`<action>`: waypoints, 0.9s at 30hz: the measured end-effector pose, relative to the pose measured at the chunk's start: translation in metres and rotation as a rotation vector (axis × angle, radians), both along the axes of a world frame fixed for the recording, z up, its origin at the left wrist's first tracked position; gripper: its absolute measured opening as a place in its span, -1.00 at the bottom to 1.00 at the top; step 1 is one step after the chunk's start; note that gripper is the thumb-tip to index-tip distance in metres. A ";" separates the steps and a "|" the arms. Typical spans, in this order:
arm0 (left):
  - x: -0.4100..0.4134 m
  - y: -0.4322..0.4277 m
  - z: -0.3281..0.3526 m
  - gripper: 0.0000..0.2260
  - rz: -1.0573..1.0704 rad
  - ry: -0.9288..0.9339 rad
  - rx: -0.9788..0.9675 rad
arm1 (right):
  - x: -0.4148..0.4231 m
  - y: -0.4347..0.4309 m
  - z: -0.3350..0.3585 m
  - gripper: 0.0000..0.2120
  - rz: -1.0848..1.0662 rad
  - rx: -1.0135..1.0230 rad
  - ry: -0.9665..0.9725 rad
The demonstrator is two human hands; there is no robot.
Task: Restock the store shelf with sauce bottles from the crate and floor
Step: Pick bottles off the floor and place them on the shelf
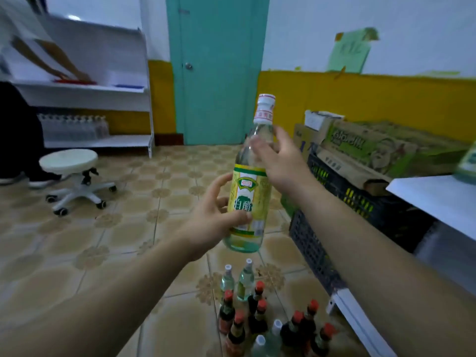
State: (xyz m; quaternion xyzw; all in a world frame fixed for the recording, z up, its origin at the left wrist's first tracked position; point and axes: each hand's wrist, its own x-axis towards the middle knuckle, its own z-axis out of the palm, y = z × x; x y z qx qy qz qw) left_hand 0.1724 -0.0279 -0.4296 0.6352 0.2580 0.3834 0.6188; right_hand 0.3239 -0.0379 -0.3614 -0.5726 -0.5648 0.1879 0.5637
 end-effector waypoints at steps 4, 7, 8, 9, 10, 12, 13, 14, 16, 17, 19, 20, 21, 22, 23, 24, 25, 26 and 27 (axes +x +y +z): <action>0.018 -0.028 0.039 -0.45 -0.017 -0.077 -0.013 | 0.020 -0.049 0.027 -0.52 0.065 -0.051 0.025; 0.031 -0.049 0.057 -0.47 -0.042 -0.084 -0.001 | 0.030 -0.076 0.041 -0.91 0.061 -0.014 0.030; 0.034 -0.055 0.060 -0.46 -0.054 -0.076 0.002 | 0.033 -0.084 0.045 -0.92 0.045 -0.004 0.018; 0.038 -0.061 0.063 -0.45 -0.067 -0.070 0.008 | 0.038 -0.089 0.047 -0.92 0.026 0.001 0.002; 0.041 -0.065 0.066 -0.43 -0.079 -0.064 0.013 | 0.041 -0.095 0.051 -0.92 0.014 0.010 -0.005; 0.047 -0.071 0.072 -0.41 -0.098 -0.053 0.028 | 0.047 -0.104 0.055 -0.83 -0.013 0.024 -0.022; 0.051 -0.073 0.074 -0.40 -0.107 -0.054 0.039 | 0.050 -0.108 0.057 -0.79 -0.027 0.025 -0.031; 0.054 -0.074 0.077 -0.41 -0.118 -0.057 0.051 | 0.052 -0.111 0.060 -0.79 -0.038 0.028 -0.035; 0.062 -0.077 0.081 -0.41 -0.131 -0.061 0.072 | 0.058 -0.118 0.064 -0.85 -0.042 0.035 -0.035; 0.065 -0.077 0.082 -0.40 -0.136 -0.062 0.078 | 0.062 -0.120 0.065 -0.86 -0.054 0.035 -0.034; 0.073 -0.077 0.084 -0.37 -0.152 -0.065 0.090 | 0.067 -0.127 0.070 -0.81 -0.080 0.034 -0.041; 0.077 -0.077 0.085 -0.35 -0.163 -0.069 0.094 | 0.070 -0.130 0.071 -0.78 -0.093 0.034 -0.040; 0.082 -0.077 0.086 -0.34 -0.179 -0.076 0.097 | 0.073 -0.133 0.072 -0.79 -0.114 0.039 -0.044; 0.088 -0.077 0.088 -0.34 -0.199 -0.081 0.101 | 0.076 -0.137 0.074 -0.81 -0.139 0.041 -0.051; 0.094 -0.078 0.089 -0.35 -0.221 -0.085 0.107 | 0.081 -0.140 0.075 -0.83 -0.169 0.044 -0.056; 0.100 -0.079 0.090 -0.36 -0.243 -0.086 0.114 | 0.085 -0.145 0.076 -0.85 -0.195 0.043 -0.061; 0.106 -0.080 0.091 -0.38 -0.262 -0.087 0.117 | 0.090 -0.149 0.077 -0.88 -0.216 0.042 -0.067; 0.113 -0.080 0.092 -0.38 -0.281 -0.086 0.117 | 0.096 -0.154 0.078 -0.89 -0.244 0.035 -0.075; 0.120 -0.081 0.093 -0.38 -0.300 -0.086 0.119 | 0.101 -0.160 0.079 -0.90 -0.271 0.028 -0.081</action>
